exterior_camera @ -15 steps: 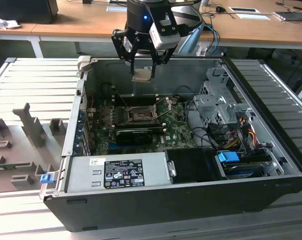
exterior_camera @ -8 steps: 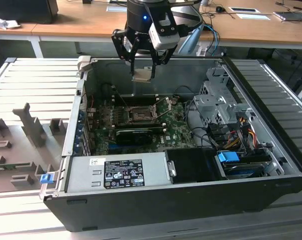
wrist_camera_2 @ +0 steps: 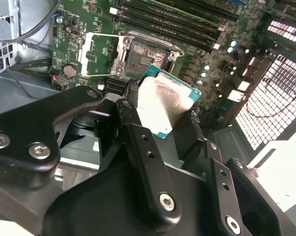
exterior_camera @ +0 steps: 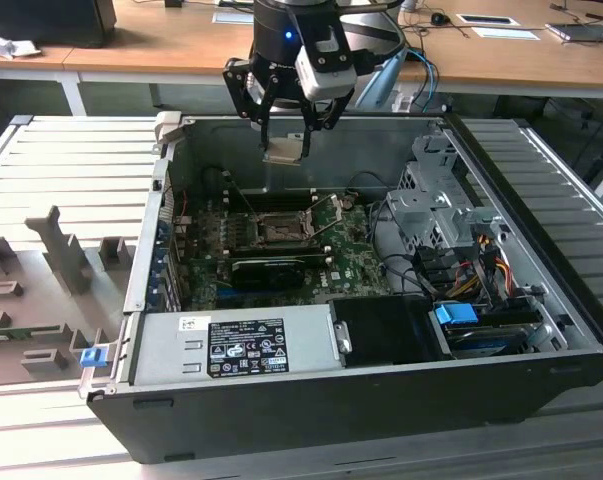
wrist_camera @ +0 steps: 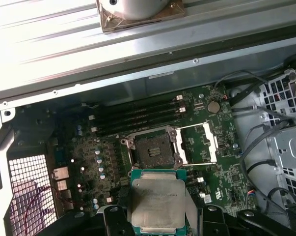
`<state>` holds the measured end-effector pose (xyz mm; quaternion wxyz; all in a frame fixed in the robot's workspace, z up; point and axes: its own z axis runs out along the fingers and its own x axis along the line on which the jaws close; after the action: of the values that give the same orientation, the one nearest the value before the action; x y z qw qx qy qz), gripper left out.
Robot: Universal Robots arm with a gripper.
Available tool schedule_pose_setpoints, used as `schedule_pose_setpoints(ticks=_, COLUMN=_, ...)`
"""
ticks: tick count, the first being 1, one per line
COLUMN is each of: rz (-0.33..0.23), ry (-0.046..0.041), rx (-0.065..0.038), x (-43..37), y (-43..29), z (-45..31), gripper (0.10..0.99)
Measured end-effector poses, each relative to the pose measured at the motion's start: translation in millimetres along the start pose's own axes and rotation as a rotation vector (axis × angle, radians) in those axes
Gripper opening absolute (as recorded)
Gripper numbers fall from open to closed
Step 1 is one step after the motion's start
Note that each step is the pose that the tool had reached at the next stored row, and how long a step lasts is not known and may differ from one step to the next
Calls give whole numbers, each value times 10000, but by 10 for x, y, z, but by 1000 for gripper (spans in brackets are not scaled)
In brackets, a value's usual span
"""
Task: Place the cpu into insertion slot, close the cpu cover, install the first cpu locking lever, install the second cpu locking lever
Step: 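Place the cpu into insertion slot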
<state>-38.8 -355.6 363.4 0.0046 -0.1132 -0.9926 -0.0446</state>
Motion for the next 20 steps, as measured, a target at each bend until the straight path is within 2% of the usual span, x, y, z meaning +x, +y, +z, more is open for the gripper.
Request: schedule_pose_setpoints(ticks=20, rz=583, ry=-51, rx=-11, x=0, y=0, z=2, gripper=529)
